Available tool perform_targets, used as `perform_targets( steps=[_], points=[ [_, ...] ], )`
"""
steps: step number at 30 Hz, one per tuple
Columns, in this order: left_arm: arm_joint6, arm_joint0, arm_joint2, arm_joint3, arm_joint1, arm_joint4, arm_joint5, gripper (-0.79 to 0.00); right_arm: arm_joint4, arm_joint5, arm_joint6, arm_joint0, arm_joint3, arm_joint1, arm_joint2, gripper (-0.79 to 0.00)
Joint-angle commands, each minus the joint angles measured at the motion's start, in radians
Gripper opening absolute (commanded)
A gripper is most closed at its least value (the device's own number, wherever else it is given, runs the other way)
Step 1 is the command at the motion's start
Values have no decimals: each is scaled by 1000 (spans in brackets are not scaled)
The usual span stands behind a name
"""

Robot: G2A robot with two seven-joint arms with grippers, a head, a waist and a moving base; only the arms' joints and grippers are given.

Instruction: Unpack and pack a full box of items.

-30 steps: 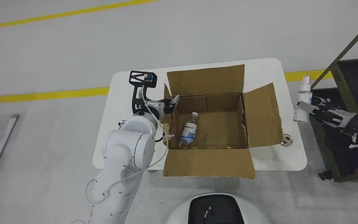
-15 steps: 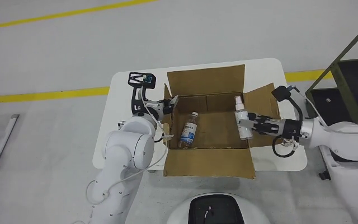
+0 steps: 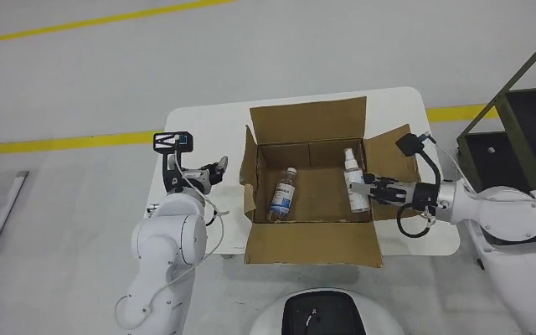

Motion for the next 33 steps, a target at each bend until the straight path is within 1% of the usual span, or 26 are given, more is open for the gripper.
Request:
perform_targets(
  steps=[1,5,9,11,12,14,17,19,31,33],
  points=[
    [0,0,0,0,0,0,0,0,-50,49,-30,14,3,-4,-66,-785],
    [0,0,0,0,0,0,0,0,-152,169,-121,65,24,-18,-212,-785],
    [0,0,0,0,0,0,0,0,-316,311,-222,128,66,-35,-353,-785],
    [0,0,0,0,0,0,0,0,-349,402,-306,149,98,-48,-400,-785],
    [0,0,0,0,0,0,0,0,-349,431,-336,153,102,-55,-429,-785],
    [0,0,0,0,0,0,0,0,-406,477,-375,173,120,-64,-479,-785],
    [0,0,0,0,0,0,0,0,-419,541,-403,199,159,-79,-526,-785],
    [0,0,0,0,0,0,0,0,-417,552,-413,209,173,-84,-540,-785],
    [0,0,0,0,0,0,0,0,-417,552,-413,209,173,-84,-540,-785],
    [0,0,0,0,0,0,0,0,-430,538,-430,195,162,-84,-540,-785]
  ],
)
